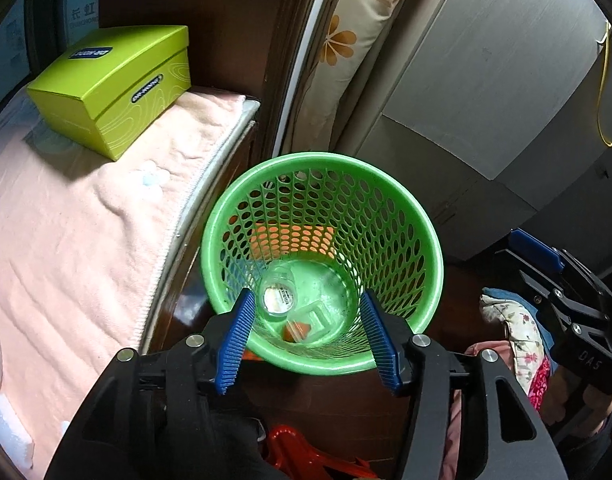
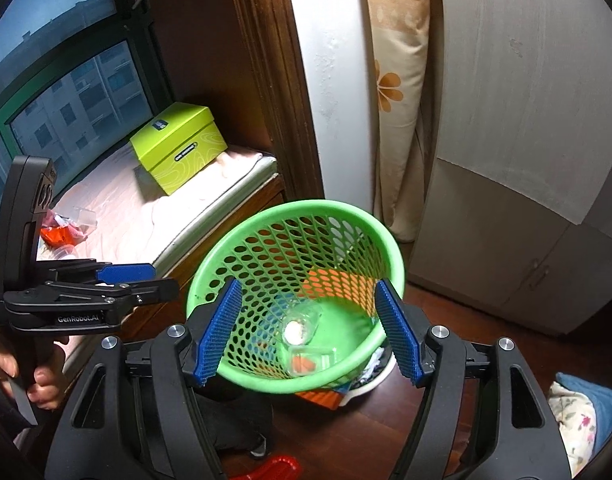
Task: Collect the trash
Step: 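Return the right tool to the bench toward the white foam block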
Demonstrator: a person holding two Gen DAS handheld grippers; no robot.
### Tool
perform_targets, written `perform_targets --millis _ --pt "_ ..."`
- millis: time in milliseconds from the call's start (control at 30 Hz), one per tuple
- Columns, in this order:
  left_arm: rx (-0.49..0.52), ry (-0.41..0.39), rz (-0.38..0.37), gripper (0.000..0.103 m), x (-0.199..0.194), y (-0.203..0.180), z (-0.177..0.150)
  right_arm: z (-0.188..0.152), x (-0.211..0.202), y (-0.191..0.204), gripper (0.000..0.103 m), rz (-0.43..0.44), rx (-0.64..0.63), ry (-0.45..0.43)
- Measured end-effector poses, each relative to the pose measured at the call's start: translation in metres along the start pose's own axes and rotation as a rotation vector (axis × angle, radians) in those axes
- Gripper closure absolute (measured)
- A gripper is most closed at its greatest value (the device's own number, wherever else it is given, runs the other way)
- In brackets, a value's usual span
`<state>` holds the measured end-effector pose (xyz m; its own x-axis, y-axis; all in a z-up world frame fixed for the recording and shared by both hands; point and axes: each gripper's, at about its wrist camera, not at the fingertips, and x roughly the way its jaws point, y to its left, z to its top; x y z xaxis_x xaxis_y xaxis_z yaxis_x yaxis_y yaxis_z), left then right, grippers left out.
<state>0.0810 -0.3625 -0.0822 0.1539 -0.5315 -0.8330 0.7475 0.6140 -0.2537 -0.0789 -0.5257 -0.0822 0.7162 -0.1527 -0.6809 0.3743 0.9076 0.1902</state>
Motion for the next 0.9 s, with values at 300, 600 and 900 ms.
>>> perform_targets --millis 300,600,900 --pt "-0.083 -0.106 0.127 0.027 -0.063 0.048 -0.022 0.0 0.007 0.047 0.024 0.066 -0.048 -0.001" --pt "-0.226 -0.196 0.3 0.016 -0.126 0.124 -0.055 -0.003 0.023 0.119 0.019 0.175 -0.152 0.033" --pt "-0.417 -0.225 0.423 0.016 -0.176 0.212 -0.103 -0.01 0.04 0.2 0.017 0.309 -0.26 0.076"
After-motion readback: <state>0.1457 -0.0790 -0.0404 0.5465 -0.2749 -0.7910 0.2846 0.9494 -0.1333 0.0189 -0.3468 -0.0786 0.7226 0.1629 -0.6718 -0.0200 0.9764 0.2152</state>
